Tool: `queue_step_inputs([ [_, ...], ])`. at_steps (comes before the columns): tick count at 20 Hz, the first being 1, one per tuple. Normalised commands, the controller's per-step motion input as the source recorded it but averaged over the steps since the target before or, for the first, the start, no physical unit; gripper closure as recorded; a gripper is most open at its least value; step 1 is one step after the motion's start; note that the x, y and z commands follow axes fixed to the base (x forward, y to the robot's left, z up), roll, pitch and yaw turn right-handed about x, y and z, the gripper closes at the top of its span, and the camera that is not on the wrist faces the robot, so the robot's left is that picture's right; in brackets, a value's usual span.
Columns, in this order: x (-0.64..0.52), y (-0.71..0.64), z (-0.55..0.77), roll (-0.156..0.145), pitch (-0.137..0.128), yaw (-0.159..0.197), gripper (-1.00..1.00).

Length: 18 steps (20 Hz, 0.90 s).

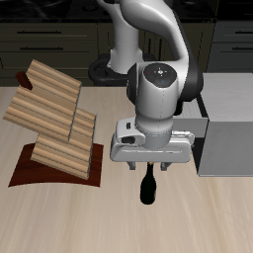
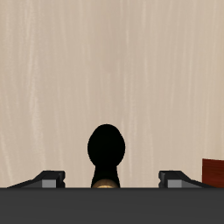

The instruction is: Place the wine bottle from the table onto the top layer of the wine rack

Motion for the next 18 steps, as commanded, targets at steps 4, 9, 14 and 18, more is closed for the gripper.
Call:
queue_step_inputs([
  [4,0.01,-0.02,0.06,0.006,-0.013,0.002,1.0],
  [9,0.01,0.02,0.07,0.005,-0.01,0.003,1.0],
  [14,0.01,0.03,0.08,0.017,-0.012,0.007,1.0],
  [18,-0.05,0.05,0.23,0.019,-0.018,0.001,1.0],
])
